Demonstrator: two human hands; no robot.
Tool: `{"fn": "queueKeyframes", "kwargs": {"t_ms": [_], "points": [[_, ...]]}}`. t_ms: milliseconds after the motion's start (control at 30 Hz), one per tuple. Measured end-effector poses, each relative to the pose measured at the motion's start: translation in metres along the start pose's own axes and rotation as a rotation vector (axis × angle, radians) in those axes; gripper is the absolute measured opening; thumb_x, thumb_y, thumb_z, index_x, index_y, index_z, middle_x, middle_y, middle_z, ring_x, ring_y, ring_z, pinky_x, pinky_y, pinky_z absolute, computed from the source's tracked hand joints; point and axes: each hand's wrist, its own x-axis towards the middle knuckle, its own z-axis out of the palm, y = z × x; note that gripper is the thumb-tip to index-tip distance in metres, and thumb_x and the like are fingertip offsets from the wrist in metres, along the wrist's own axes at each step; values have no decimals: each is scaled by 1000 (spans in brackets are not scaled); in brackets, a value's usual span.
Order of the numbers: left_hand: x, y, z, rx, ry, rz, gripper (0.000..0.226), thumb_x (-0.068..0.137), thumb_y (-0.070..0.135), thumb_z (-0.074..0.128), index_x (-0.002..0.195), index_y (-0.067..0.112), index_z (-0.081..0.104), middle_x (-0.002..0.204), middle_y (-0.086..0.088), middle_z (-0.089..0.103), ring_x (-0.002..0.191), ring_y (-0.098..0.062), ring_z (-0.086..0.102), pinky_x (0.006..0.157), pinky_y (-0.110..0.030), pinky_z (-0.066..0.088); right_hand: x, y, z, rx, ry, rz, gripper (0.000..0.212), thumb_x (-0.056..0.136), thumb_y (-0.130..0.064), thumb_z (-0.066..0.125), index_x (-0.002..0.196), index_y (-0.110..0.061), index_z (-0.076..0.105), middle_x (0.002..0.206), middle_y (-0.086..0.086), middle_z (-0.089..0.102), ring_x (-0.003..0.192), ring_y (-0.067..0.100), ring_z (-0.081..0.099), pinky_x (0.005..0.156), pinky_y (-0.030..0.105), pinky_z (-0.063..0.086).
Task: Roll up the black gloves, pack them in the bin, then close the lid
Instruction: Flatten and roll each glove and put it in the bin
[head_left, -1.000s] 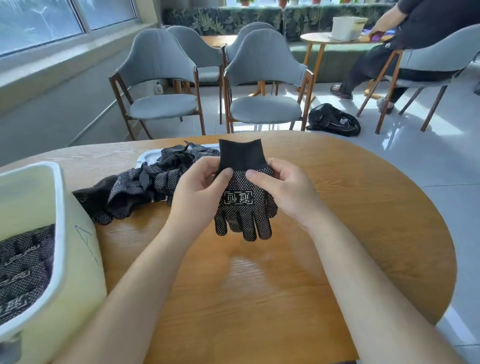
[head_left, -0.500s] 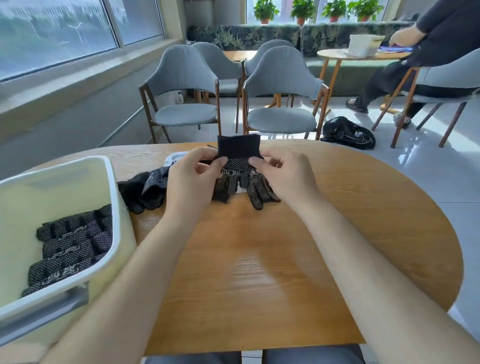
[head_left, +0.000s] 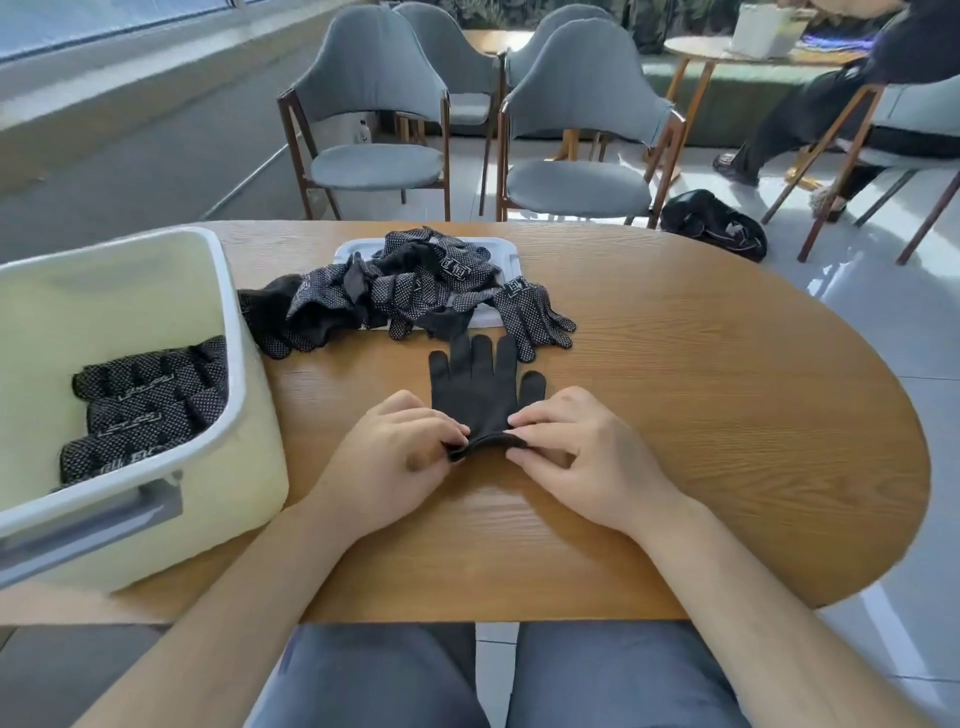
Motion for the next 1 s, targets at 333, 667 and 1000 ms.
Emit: {"fn": "queueKeyframes", "kwargs": {"t_ms": [333, 667, 1000], "points": [[19, 19, -9, -181, 112, -204, 32, 81, 4, 49, 91, 18, 76, 100, 16, 69, 97, -6, 58, 83, -12, 41, 20, 28, -5, 193, 115, 224, 24, 93, -32, 57, 105, -28, 77, 109, -19, 71, 104, 2, 61, 80, 11, 41], [136, 10, 38, -220, 112, -581, 31, 101, 24, 55, 128, 13, 64, 117, 2, 69, 110, -12, 62, 87, -16, 37, 102, 68, 19, -23, 102, 500, 58, 91, -65, 58, 138, -31, 61, 134, -8, 60, 124, 18, 51, 102, 42, 48], [153, 15, 54, -649, 330, -590, 15, 97, 9, 60, 105, 22, 58, 103, 9, 71, 89, 3, 67, 81, -21, 52, 99, 71, 15, 204, 394, 460, 23, 99, -33, 64, 121, -27, 68, 110, -12, 69, 95, 11, 57, 81, 27, 45]]}}
